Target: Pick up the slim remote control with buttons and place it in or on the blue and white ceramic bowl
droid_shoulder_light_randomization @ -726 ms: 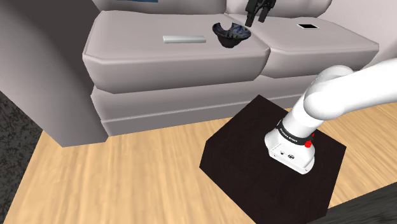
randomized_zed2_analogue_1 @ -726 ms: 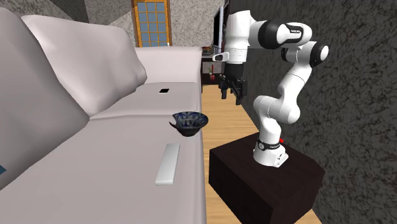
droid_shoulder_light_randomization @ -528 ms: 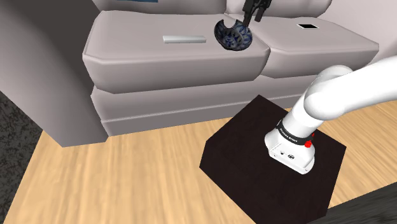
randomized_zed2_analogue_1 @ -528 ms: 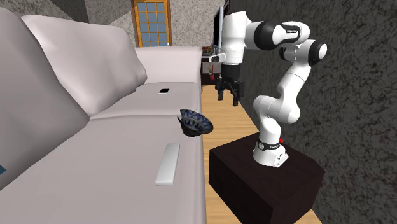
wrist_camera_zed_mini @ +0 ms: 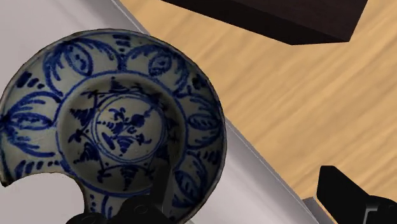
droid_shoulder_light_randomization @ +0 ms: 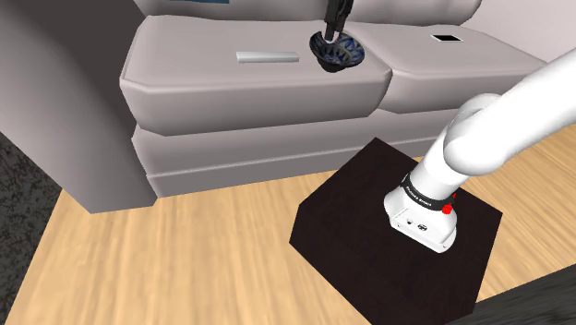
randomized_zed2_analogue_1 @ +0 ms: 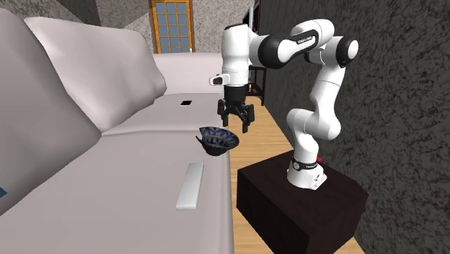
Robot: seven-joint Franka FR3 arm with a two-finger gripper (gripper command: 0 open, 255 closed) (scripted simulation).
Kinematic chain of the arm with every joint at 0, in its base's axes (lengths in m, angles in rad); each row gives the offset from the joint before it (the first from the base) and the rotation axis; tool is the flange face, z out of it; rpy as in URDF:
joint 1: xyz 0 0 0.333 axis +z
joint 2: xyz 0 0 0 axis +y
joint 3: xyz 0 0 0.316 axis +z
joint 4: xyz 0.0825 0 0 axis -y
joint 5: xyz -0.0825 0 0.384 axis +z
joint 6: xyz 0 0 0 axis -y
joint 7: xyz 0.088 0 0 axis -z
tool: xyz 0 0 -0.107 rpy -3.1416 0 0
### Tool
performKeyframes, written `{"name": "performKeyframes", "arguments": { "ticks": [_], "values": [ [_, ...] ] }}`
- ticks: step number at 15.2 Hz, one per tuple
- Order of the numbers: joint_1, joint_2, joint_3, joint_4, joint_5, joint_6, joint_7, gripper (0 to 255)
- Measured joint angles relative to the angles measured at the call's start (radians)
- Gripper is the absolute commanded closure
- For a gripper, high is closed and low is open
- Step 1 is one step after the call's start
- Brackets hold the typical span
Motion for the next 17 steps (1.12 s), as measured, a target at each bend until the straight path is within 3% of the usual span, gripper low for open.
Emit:
{"name": "performKeyframes", "arguments": {
  "ticks": [7, 17],
  "values": [
    [0.042, 0.292, -0.039, 0.218, 0.031, 0.045, -0.248, 0],
    [0.066, 0.682, -0.001, 0.591, 0.078, 0.022, -0.527, 0]
  ]
}}
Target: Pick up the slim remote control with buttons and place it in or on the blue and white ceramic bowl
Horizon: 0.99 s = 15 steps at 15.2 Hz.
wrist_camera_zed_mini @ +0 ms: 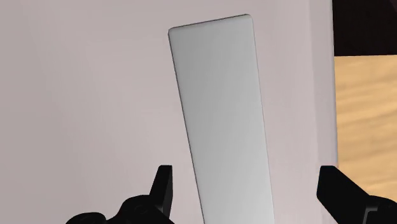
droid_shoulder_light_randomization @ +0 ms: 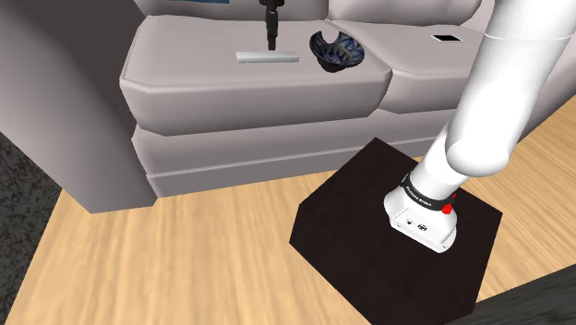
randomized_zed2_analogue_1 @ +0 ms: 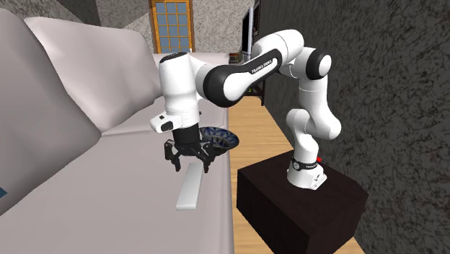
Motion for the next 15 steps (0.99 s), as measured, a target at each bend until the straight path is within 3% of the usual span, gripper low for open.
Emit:
{"name": "performKeyframes", "arguments": {
  "ticks": [14, 15],
  "values": [
    [0.002, 0.041, 0.007, -0.055, 0.004, 0.093, -0.023, 0],
    [0.002, 0.041, 0.007, -0.055, 0.004, 0.094, -0.023, 255]
  ]
}}
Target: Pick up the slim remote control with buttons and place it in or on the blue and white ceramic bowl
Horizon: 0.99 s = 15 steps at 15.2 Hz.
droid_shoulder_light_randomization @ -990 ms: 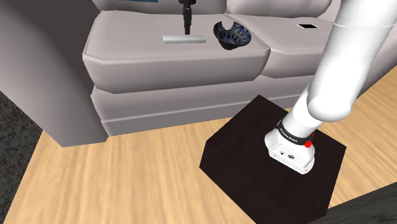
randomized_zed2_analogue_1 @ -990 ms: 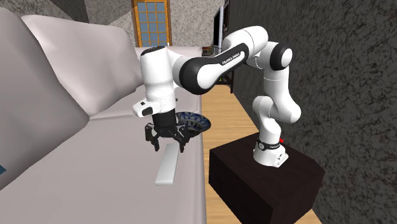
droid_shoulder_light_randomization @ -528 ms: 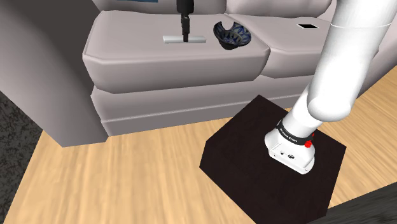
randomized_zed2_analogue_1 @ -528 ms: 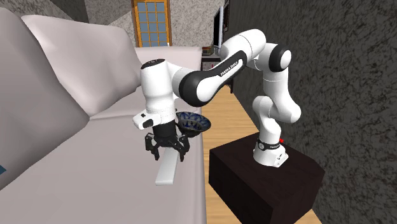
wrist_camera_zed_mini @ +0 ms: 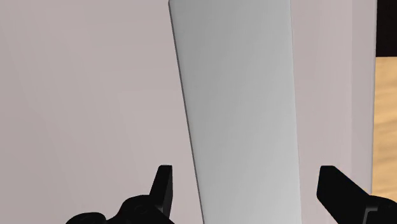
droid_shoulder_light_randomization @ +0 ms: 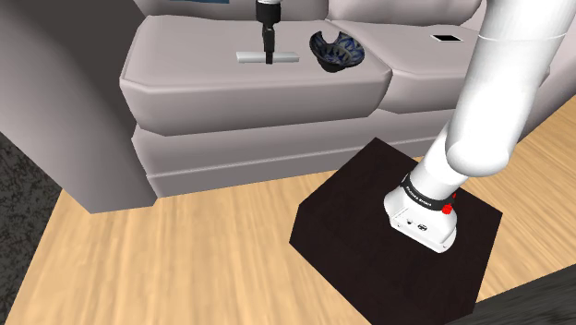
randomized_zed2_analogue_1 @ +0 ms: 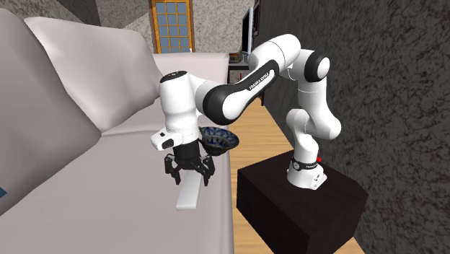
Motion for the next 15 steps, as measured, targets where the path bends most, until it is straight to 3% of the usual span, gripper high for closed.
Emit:
{"name": "performKeyframes", "arguments": {
  "ticks": [10, 15],
  "values": [
    [0.000, -0.001, 0.000, 0.001, 0.000, 0.000, 0.000, 255],
    [0.000, -0.011, 0.000, 0.038, -0.002, -0.049, 0.003, 255]
  ]
}}
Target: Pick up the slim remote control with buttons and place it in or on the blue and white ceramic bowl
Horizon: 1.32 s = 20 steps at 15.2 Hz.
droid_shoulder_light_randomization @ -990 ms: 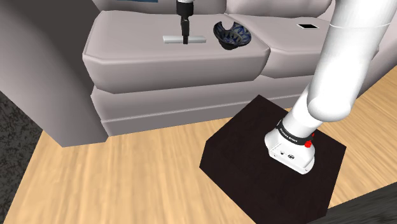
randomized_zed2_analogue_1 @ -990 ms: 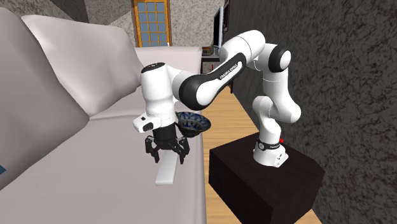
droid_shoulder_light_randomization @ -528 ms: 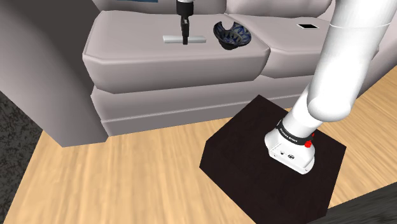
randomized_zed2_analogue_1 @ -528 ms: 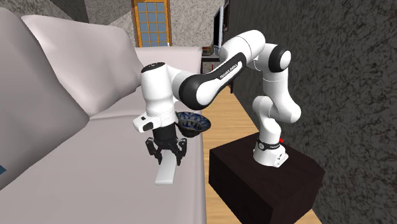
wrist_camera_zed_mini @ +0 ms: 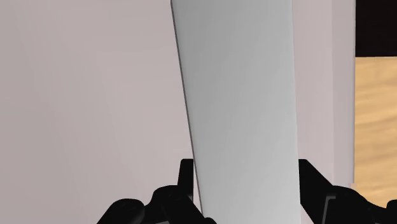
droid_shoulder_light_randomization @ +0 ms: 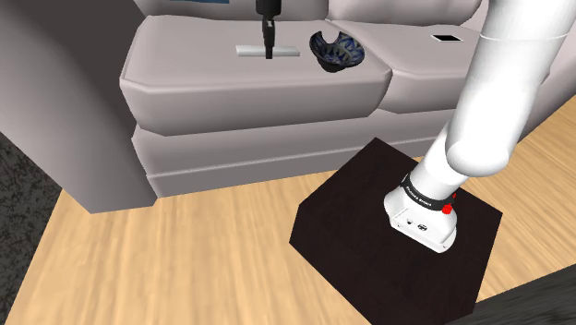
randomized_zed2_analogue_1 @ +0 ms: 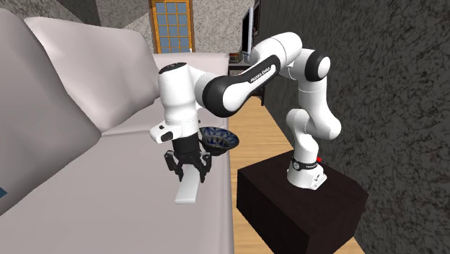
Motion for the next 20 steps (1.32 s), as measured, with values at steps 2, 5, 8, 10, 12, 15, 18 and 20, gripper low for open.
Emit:
{"name": "performKeyframes", "arguments": {
  "ticks": [2, 5, 8, 10, 12, 15, 18, 20],
  "values": [
    [-0.002, -0.004, -0.001, 0.020, -0.001, -0.024, -0.001, 255],
    [-0.001, -0.008, -0.001, 0.054, -0.002, -0.062, 0.002, 255],
    [-0.003, -0.008, -0.002, 0.094, -0.002, -0.101, 0.001, 255],
    [-0.004, -0.010, -0.002, 0.120, -0.002, -0.130, 0.002, 255],
    [-0.004, -0.012, -0.003, 0.140, -0.003, -0.152, 0.002, 255],
    [-0.005, -0.008, -0.003, 0.190, -0.002, -0.199, 0.003, 255],
    [-0.005, -0.005, -0.003, 0.236, -0.002, -0.240, 0.006, 255],
    [-0.007, 0.005, -0.003, 0.275, -0.001, -0.270, 0.005, 255]
  ]
}}
